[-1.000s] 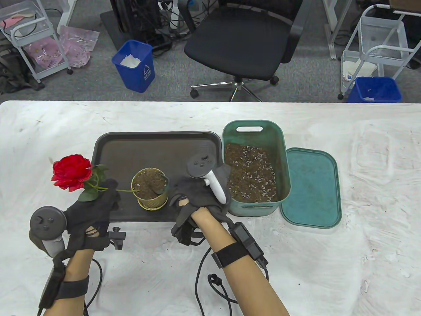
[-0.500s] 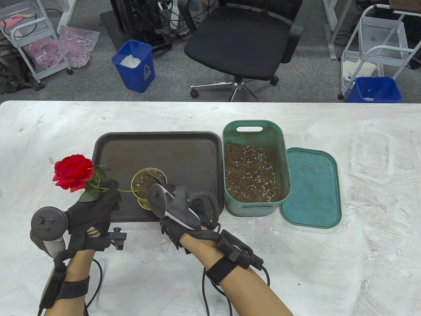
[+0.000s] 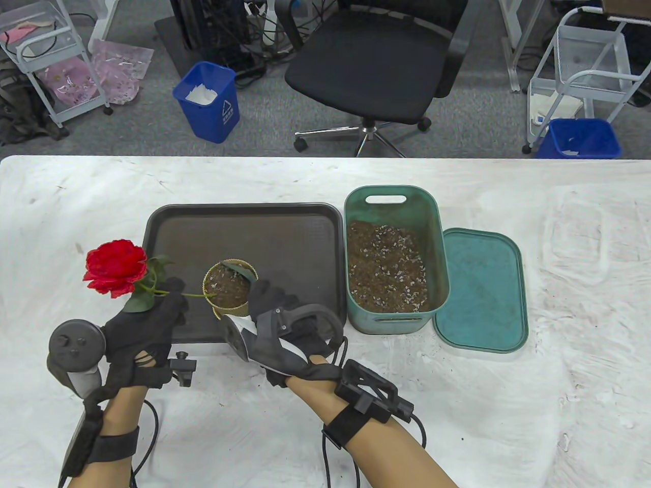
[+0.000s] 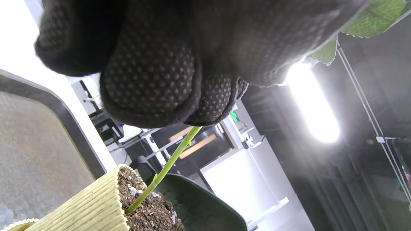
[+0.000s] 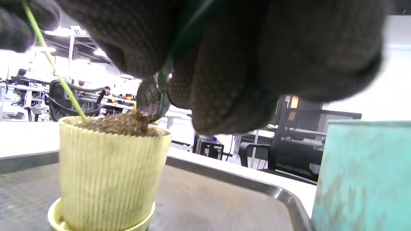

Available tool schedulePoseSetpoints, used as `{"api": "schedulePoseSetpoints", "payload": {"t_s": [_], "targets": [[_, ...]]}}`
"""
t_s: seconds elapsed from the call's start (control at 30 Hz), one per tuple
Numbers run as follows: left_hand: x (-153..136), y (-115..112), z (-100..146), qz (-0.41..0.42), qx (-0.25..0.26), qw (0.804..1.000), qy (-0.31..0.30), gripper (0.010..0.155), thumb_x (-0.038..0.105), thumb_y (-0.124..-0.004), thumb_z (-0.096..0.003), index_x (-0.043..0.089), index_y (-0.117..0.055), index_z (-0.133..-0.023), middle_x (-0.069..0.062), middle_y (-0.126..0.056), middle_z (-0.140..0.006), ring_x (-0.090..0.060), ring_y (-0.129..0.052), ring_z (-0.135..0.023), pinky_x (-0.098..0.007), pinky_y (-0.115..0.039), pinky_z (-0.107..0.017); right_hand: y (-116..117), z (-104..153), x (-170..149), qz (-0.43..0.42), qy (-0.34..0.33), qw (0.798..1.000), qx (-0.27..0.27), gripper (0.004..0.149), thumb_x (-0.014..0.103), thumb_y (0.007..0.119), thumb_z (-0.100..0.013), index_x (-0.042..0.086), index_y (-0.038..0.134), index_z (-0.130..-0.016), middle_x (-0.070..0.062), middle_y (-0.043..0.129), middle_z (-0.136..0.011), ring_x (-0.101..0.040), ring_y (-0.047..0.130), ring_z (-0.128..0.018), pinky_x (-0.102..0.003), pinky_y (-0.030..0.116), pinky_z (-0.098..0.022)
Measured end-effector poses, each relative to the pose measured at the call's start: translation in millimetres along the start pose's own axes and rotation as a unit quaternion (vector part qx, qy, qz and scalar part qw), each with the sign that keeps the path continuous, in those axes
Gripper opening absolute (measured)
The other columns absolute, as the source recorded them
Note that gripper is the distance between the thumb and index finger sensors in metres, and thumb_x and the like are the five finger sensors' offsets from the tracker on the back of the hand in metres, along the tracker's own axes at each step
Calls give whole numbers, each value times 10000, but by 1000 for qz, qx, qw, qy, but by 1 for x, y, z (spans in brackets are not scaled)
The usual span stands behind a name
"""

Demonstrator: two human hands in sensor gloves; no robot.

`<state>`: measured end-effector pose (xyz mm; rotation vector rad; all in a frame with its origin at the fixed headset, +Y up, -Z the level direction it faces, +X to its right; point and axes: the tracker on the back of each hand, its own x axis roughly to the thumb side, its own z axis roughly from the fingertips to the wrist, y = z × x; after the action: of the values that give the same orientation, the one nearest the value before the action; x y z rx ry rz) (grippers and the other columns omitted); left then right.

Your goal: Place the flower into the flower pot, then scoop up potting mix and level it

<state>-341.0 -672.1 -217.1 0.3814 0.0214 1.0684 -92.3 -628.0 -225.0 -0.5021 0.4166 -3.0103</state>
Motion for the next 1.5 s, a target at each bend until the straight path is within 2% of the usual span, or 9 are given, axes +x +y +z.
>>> {"api": "schedulePoseSetpoints", "payload": {"t_s": [0.23, 0.43, 0.57, 0.7, 0.9, 1.03, 1.17, 1.37, 1.5], "targets": [[0, -1, 0, 0, -1, 1000, -2, 433, 451, -894, -388, 246, -965, -763, 40, -1075, -576, -174, -1118, -298, -359, -939, -309, -24, 6, -24, 2, 13, 1000, -13, 557, 316, 826, -389, 81, 720, -883, -106, 985, -617, -266, 1068, -275, -404, 943, -146], [0, -1, 0, 0, -3, 1000, -3, 433, 450, -895, -387, 246, -964, -763, 42, -1074, -576, -173, -1118, -298, -359, -939, -308, -51, 4, -75, -65, 85, 994, 8, 553, 321, 822, -391, 77, 728, -879, -109, 989, -607, -265, 1069, -266, -402, 943, -138], [1, -1, 0, 1, -2, 1000, -2, 432, 450, -895, -388, 246, -965, -762, 40, -1074, -576, -175, -1118, -298, -359, -939, -309, -65, 1, -121, -132, 172, 975, 39, 544, 326, 823, -395, 71, 744, -869, -114, 998, -585, -259, 1068, -242, -394, 942, -119], [1, 0, 0, 0, -1, 1000, -1, 433, 450, -894, -388, 246, -965, -763, 39, -1075, -575, -173, -1118, -298, -359, -939, -310, -67, -3, -162, -168, 249, 952, 54, 544, 325, 825, -398, 58, 749, -865, -120, 1002, -573, -256, 1070, -224, -386, 943, -103], [0, 0, 0, 1, 0, 1000, 2, 433, 451, -893, -388, 247, -964, -763, 39, -1075, -575, -174, -1117, -299, -359, -939, -310, -41, -21, -219, -184, 353, 910, 113, 545, 324, 824, -404, 42, 749, -864, -129, 1003, -567, -255, 1072, -210, -379, 945, -90], [0, 1, 0, 2, 3, 1000, 6, 432, 449, -895, -387, 246, -965, -762, 41, -1075, -575, -175, -1117, -297, -360, -939, -309, -8, -38, -236, -140, 379, 894, 194, 542, 331, 819, -410, 34, 755, -860, -131, 1010, -554, -243, 1079, -191, -361, 950, -68], [0, 2, 0, 1, 5, 1000, 7, 434, 449, -895, -386, 244, -965, -762, 41, -1075, -575, -175, -1118, -297, -359, -939, -309, 23, -56, -246, -127, 401, 868, 265, 542, 328, 816, -414, 16, 757, -854, -143, 1016, -545, -240, 1089, -178, -349, 957, -49], [0, 2, -1, 2, 5, 1000, 8, 432, 449, -894, -389, 246, -964, -763, 39, -1075, -575, -174, -1118, -297, -360, -939, -309, 50, -71, -256, -75, 419, 854, 300, 545, 319, 800, -420, 30, 734, -877, -147, 1000, -591, -268, 1085, -223, -366, 954, -87], [0, 3, -1, 2, 5, 1000, 8, 432, 450, -894, -388, 246, -964, -763, 41, -1075, -575, -174, -1117, -297, -359, -939, -309, 66, -75, -260, -107, 424, 844, 311, 547, 314, 795, -417, 29, 727, -879, -150, 997, -604, -272, 1085, -230, -369, 954, -93]]}}
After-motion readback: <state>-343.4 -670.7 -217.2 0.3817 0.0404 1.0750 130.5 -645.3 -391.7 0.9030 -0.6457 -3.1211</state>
